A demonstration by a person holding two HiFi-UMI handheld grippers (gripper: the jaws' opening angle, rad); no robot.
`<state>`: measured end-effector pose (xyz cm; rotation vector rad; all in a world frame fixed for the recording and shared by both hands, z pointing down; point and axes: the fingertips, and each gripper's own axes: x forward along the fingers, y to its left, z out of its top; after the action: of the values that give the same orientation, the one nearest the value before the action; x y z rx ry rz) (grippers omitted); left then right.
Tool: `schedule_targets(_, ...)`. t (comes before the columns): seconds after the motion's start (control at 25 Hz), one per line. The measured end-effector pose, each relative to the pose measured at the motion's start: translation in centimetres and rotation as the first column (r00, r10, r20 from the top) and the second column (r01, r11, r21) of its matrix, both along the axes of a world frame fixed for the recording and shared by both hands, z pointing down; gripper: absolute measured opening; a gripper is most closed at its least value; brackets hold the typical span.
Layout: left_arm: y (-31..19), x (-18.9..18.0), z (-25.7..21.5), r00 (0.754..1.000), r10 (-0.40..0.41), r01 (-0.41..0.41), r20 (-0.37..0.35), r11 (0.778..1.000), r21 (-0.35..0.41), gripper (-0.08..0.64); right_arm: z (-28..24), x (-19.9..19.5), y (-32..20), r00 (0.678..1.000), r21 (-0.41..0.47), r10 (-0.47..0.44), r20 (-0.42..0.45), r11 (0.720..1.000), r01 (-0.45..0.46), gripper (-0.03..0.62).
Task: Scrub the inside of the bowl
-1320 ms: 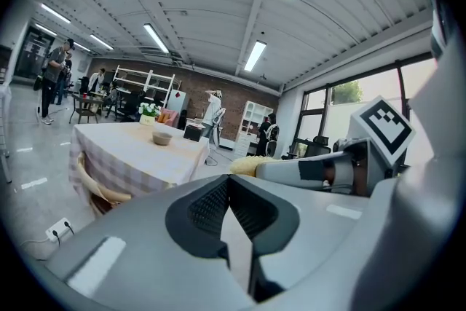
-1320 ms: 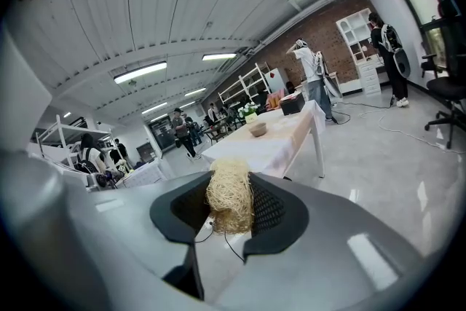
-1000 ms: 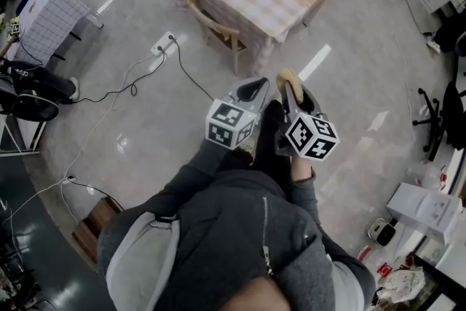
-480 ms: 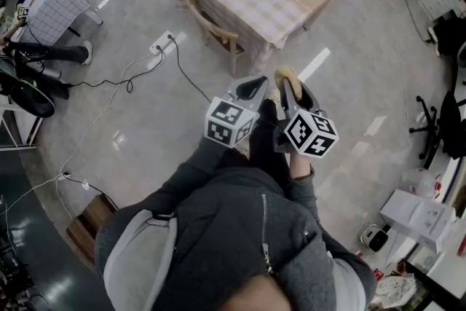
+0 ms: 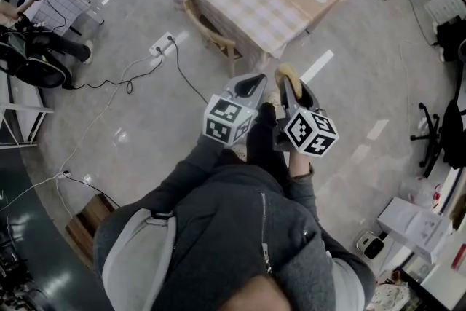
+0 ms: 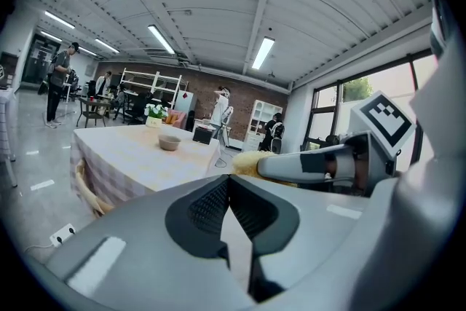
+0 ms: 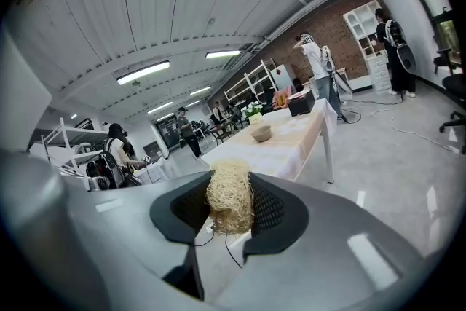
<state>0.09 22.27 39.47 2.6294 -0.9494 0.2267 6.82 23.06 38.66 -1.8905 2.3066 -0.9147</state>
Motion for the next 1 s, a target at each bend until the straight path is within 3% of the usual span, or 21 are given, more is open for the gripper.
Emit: schedule_targets(1.0,-17.6,8.2,0.0,0.999,-0.053,0.053,-0.003,0.999,0.010,0.009,0.1,8.3,-17.8,0.998,-0.024,-0.065,-0.016,0.998,0.064,0.123)
